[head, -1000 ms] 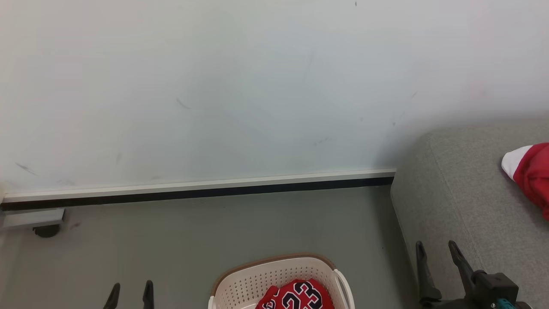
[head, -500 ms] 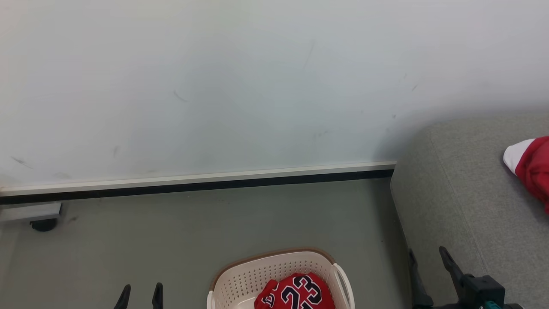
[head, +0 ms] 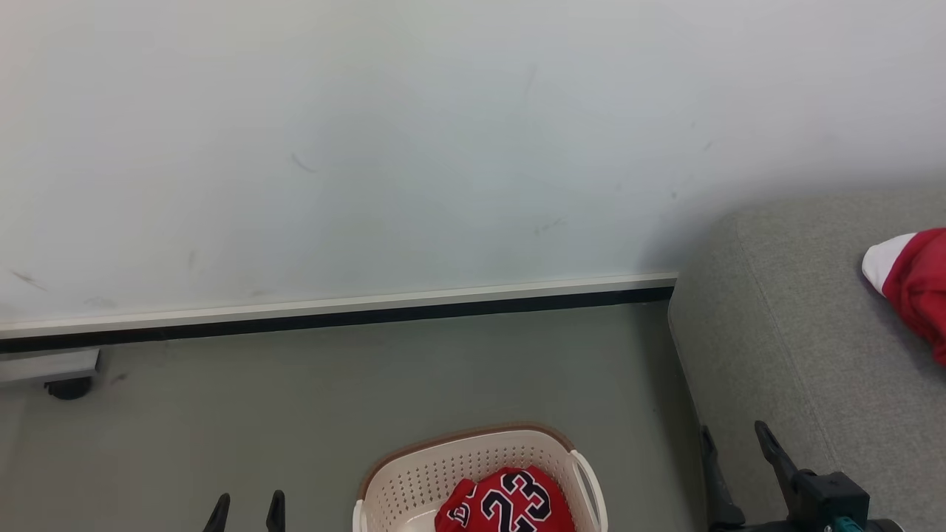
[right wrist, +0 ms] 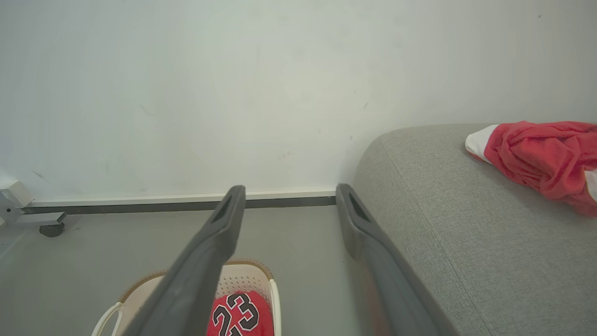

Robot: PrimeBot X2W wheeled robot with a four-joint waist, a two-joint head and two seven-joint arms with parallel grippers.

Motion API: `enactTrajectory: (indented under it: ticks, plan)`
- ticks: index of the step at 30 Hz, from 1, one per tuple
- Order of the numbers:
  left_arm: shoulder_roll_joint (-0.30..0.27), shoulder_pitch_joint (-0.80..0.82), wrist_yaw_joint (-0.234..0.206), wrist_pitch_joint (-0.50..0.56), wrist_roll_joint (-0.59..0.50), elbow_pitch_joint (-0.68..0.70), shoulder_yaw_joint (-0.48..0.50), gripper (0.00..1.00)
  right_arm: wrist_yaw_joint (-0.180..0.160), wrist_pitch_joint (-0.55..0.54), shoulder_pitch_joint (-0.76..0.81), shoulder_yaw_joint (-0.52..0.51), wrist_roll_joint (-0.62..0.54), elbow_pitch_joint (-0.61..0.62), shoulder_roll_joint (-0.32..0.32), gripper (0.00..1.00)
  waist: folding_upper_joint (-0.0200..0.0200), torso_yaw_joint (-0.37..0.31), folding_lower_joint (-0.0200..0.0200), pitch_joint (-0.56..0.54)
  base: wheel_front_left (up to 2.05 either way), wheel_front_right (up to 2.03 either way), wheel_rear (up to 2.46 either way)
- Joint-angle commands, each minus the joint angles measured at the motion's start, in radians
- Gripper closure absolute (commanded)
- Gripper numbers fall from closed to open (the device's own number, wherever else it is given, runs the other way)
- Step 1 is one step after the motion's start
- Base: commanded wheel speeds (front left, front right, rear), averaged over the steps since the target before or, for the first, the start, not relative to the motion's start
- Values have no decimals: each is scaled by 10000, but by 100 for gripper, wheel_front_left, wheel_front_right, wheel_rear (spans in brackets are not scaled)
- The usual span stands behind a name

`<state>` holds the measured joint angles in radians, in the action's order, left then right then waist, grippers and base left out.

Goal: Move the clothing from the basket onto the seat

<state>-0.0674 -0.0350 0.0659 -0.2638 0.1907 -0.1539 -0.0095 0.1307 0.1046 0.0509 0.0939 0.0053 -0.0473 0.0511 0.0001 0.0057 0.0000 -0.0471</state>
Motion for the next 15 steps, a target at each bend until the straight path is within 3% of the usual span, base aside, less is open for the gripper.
enactTrajectory:
  ticks: [1,8,15]
  plan:
    - [11,76,17,-18,-98,-41,47,0,1,-20,9,45,-37,60,-27,0,-1,-35,0,25,0,0,0]
    - [63,93,101,-18,-197,-101,57,0,1,-33,-72,279,-135,189,-23,0,-1,-530,0,266,0,0,0]
    - [108,686,300,-16,-367,-497,-346,0,1,26,-492,873,-184,509,-22,0,-1,-1717,0,1299,0,0,0]
